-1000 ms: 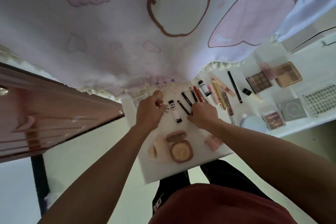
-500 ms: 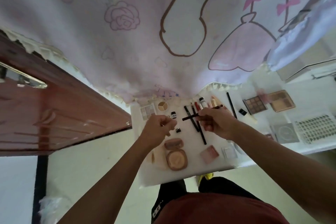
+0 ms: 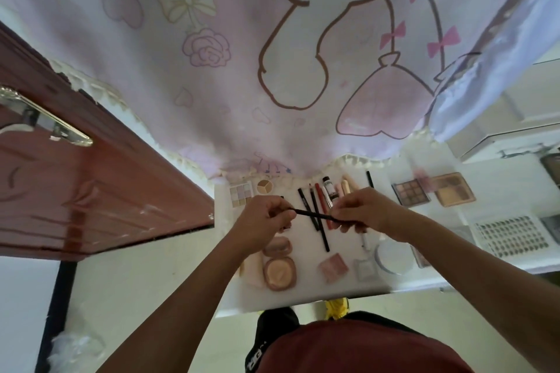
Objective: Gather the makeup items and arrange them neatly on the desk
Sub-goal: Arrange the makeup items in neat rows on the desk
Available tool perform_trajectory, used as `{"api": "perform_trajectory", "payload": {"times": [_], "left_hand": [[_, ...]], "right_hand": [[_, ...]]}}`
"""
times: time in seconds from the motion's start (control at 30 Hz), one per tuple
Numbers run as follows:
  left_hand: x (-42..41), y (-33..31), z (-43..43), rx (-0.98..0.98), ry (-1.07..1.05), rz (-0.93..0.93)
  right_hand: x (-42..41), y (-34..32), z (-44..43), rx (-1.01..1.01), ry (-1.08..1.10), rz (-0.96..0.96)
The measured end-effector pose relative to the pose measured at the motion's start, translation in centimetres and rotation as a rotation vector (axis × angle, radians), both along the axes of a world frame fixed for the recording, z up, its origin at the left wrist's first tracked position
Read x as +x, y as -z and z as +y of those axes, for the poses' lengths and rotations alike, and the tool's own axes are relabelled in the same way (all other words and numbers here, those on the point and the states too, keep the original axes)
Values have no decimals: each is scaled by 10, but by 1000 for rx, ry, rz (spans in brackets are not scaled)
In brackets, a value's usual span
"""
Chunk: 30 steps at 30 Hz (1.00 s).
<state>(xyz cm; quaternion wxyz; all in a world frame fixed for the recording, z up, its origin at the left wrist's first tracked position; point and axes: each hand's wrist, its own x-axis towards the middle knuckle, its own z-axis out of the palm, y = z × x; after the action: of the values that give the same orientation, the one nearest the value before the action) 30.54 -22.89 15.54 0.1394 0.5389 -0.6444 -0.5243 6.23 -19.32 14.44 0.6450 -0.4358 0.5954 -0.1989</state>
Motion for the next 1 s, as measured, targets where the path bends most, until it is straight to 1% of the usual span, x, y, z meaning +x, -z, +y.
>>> {"api": "perform_trajectory", "payload": {"times": [0.07,0.17,0.3,0.5,0.7,0.8,0.93,1.0], "left_hand": [[-5,-1,1,-50,61,-53],[-10,-3,0,-70,140,-113],[-8,-10,-3,-35,220,-142],[-9,-15,-2,-11,225,-122],[-9,-15,0,1,211,-122],[-10,-16,0,8,198,-120],[-7,-13,-4,51,59,-48],[-4,-11,-5,85,-24,4]], "right_hand": [[6,-5,1,-80,-166,92],[23,-13,2,-211,-264,185],[30,-15,6,-399,-375,450],[31,-7,12,-587,-401,521],[26,-4,14,-598,-402,528],[25,-5,14,-544,-407,520],[21,-1,13,-436,-319,397],[19,1,14,-413,-268,355]]}}
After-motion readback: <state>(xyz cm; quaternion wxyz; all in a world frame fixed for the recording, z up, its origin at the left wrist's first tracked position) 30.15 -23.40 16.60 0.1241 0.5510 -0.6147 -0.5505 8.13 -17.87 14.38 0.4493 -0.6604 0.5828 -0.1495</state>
